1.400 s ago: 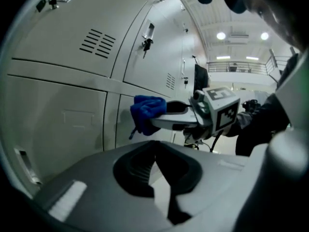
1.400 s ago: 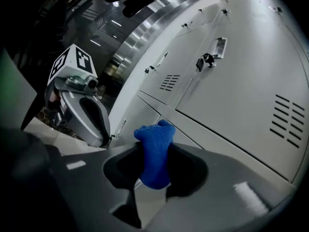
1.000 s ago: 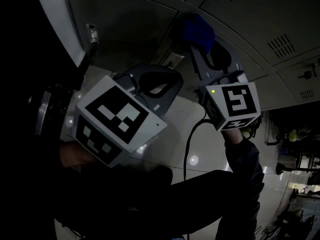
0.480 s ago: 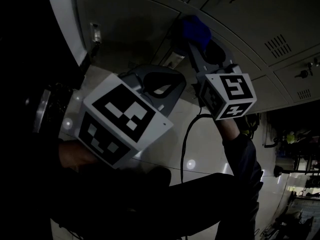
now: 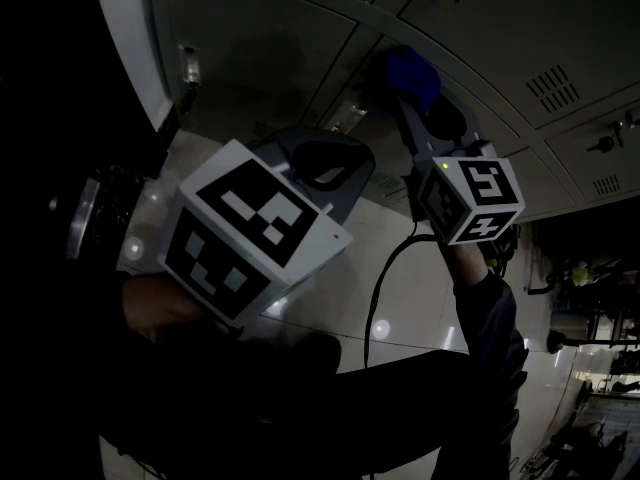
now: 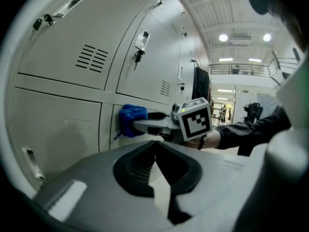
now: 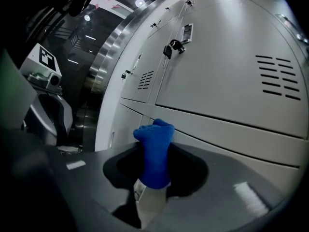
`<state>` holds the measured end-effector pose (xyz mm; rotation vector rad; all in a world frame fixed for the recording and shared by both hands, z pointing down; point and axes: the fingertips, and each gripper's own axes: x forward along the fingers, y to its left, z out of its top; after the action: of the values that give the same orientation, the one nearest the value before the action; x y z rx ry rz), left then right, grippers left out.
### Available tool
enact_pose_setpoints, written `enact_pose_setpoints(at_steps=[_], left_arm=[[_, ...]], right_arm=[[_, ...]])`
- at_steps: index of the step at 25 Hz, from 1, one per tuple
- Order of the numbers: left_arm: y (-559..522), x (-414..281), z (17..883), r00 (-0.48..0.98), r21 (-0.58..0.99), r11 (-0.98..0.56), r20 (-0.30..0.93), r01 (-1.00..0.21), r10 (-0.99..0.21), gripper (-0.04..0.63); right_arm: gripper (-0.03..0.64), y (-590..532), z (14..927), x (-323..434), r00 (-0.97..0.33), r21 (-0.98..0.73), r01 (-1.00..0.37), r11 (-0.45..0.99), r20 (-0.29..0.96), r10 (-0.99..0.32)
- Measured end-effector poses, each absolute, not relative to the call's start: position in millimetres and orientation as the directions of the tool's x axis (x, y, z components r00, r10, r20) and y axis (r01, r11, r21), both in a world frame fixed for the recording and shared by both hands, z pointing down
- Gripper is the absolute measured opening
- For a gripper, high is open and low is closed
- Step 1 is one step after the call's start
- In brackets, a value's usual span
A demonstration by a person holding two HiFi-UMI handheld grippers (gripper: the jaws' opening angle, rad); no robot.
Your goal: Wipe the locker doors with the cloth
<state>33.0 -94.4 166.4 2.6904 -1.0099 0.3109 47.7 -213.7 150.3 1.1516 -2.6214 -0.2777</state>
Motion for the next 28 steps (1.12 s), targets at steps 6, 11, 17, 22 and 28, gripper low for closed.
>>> enact_pose_setpoints(at_steps=[6,11,17,22,28], left_arm=[[-92,39,162,0.749,0.159,-0.739,0.272,-0.654,-0.604,-0.020],[-92,43,164,0.756,0.162,-0.746,0.273,-0.645,-0.595,-0.020],[-97,38,168,0.745,0.184,-0.728,0.278,-0.661,-0.606,-0.020],[-96,41,163,0.747,0.165,-0.734,0.260,-0.659,-0.612,-0.020],[-97,40,164,0.744,0.185,-0.725,0.260,-0.664,-0.615,-0.020]], right_arm=[[0.123,-214,150,76,-0.627,0.261,-0.718,0.646,0.162,-0.762],[0.124,-214,149,100,-0.599,0.261,-0.740,0.620,0.163,-0.784],[0.126,-215,146,135,-0.564,0.248,-0.771,0.587,0.162,-0.810],[0.129,-214,147,164,-0.531,0.234,-0.797,0.556,0.164,-0.831],[0.140,-214,149,215,-0.471,0.190,-0.848,0.495,0.161,-0.867]])
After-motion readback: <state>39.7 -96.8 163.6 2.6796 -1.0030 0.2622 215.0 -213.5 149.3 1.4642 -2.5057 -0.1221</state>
